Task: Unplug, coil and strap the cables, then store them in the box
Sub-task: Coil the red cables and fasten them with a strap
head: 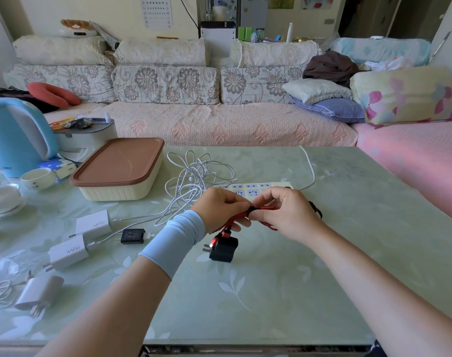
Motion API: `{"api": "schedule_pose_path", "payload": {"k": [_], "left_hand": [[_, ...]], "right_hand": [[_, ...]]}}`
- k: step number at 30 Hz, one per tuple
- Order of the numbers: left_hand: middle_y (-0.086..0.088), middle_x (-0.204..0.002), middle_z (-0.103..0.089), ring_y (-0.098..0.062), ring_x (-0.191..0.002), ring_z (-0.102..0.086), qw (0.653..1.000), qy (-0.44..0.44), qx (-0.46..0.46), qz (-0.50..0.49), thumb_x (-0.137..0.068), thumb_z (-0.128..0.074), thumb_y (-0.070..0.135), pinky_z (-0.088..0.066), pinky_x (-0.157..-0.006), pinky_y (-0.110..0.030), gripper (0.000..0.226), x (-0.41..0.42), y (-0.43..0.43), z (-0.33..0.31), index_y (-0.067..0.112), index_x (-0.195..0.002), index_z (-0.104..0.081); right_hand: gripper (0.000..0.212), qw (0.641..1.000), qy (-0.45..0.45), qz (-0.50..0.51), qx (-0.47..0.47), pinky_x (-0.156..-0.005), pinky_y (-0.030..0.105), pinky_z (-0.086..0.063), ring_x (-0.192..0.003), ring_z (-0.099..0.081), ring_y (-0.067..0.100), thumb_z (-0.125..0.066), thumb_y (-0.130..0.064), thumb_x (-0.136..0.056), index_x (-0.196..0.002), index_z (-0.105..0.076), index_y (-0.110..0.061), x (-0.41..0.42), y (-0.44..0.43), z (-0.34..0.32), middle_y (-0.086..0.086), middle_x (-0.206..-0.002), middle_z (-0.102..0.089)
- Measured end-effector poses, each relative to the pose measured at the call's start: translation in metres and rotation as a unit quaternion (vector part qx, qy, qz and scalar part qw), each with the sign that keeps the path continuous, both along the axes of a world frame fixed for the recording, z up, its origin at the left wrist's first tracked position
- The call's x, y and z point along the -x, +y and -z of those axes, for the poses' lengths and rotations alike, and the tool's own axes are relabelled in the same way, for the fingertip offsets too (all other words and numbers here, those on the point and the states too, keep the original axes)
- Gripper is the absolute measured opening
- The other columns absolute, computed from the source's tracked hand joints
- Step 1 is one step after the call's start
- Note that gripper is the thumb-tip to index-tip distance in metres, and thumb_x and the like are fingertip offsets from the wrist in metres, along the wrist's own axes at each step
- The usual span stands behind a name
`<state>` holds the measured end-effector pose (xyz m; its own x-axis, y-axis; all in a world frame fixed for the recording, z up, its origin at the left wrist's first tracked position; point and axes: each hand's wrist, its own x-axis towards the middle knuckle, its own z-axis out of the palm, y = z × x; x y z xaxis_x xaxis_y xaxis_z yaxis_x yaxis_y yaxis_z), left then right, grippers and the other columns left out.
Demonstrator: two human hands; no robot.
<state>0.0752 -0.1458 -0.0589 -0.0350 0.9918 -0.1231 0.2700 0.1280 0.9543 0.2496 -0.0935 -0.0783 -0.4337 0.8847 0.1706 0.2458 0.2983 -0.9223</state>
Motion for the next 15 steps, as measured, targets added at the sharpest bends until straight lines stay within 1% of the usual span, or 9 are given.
{"api": "schedule_pose_path", "payload": {"k": [2,4,6,7,9,10,12,14,15], "left_hand": [[-0.016,-0.083,-0.075,-0.026,-0.073,-0.071,1.000,-0.022,0.003,0.017,-0.091,-0.065,0.016,-0.056,-0.061,-0.029,0.014,0.0014,-0.0004,-0.0002,0.006,-0.093,-0.074],[-0.016,-0.083,-0.074,-0.020,-0.066,-0.070,1.000,-0.019,0.010,0.019,-0.086,-0.071,0.016,-0.054,-0.056,-0.025,0.015,0.0009,-0.0024,-0.0018,0.003,-0.093,-0.074],[-0.017,-0.082,-0.074,-0.017,-0.063,-0.069,1.000,-0.014,0.018,0.013,-0.083,-0.074,0.011,-0.052,-0.053,-0.021,0.015,-0.0002,-0.0034,-0.0023,0.001,-0.094,-0.073],[-0.017,-0.081,-0.073,-0.017,-0.061,-0.069,0.999,-0.026,0.025,0.008,-0.083,-0.074,0.008,-0.052,-0.052,-0.021,0.015,-0.0005,-0.0037,-0.0024,-0.001,-0.095,-0.072],[-0.017,-0.075,-0.071,-0.016,-0.055,-0.067,0.996,-0.074,0.049,-0.012,-0.083,-0.071,0.002,-0.049,-0.047,-0.018,0.015,-0.0006,-0.0043,-0.0020,-0.005,-0.096,-0.070],[-0.017,-0.073,-0.070,-0.017,-0.054,-0.066,0.993,-0.101,0.057,-0.023,-0.083,-0.070,0.000,-0.049,-0.046,-0.018,0.014,-0.0006,-0.0041,-0.0014,-0.006,-0.096,-0.070],[-0.020,-0.075,-0.070,-0.021,-0.060,-0.067,0.988,-0.138,0.061,-0.039,-0.082,-0.071,-0.001,-0.053,-0.052,-0.021,0.009,-0.0003,-0.0023,0.0008,-0.005,-0.091,-0.071],[-0.022,-0.078,-0.070,-0.025,-0.065,-0.067,0.985,-0.153,0.052,-0.065,-0.080,-0.073,-0.001,-0.058,-0.062,-0.027,0.004,-0.0002,0.0009,0.0031,-0.003,-0.084,-0.073],[-0.023,-0.079,-0.070,-0.026,-0.066,-0.067,0.982,-0.161,0.049,-0.080,-0.079,-0.074,-0.001,-0.059,-0.066,-0.029,0.004,-0.0003,0.0028,0.0041,-0.003,-0.083,-0.073]], "right_hand": [[0.028,0.999,0.016,0.005,0.040,-0.067,0.031,-0.054,-0.070,-0.066,0.014,-0.088,-0.006,-0.068,-0.085,-0.069,-0.018,0.0010,-0.0013,-0.0016,0.003,-0.081,-0.074],[0.033,0.997,0.026,0.006,0.074,-0.066,0.024,-0.053,-0.071,-0.067,0.013,-0.088,-0.004,-0.066,-0.091,-0.068,-0.013,0.0012,-0.0022,-0.0030,0.005,-0.083,-0.073],[0.037,0.997,0.017,0.004,0.073,-0.063,0.020,-0.053,-0.068,-0.066,0.010,-0.089,-0.003,-0.065,-0.093,-0.066,-0.013,0.0011,-0.0025,-0.0025,0.002,-0.080,-0.072],[0.038,0.998,0.005,-0.002,0.061,-0.066,0.022,-0.054,-0.068,-0.066,0.009,-0.089,-0.002,-0.065,-0.093,-0.066,-0.015,0.0018,-0.0028,-0.0017,0.000,-0.079,-0.072],[0.037,0.999,-0.007,-0.017,0.044,-0.070,0.030,-0.054,-0.070,-0.065,0.010,-0.087,0.000,-0.066,-0.092,-0.065,-0.016,0.0035,-0.0038,-0.0011,-0.004,-0.079,-0.071],[0.037,0.999,0.000,-0.023,0.043,-0.067,0.033,-0.053,-0.070,-0.064,0.012,-0.085,0.003,-0.068,-0.092,-0.065,-0.017,0.0043,-0.0040,-0.0009,-0.004,-0.079,-0.070],[0.036,0.999,0.016,-0.027,0.039,-0.063,0.029,-0.050,-0.070,-0.064,0.011,-0.083,0.004,-0.070,-0.095,-0.066,-0.017,0.0044,-0.0028,-0.0004,-0.004,-0.082,-0.071],[0.039,1.000,0.020,-0.015,0.019,-0.069,0.023,-0.051,-0.076,-0.067,0.006,-0.083,0.000,-0.073,-0.102,-0.066,-0.018,0.0050,-0.0016,0.0005,-0.002,-0.091,-0.072],[0.042,1.000,0.018,0.001,0.011,-0.075,0.023,-0.053,-0.083,-0.068,0.006,-0.083,-0.004,-0.073,-0.107,-0.065,-0.020,0.0061,-0.0004,0.0033,-0.002,-0.096,-0.071]]}}
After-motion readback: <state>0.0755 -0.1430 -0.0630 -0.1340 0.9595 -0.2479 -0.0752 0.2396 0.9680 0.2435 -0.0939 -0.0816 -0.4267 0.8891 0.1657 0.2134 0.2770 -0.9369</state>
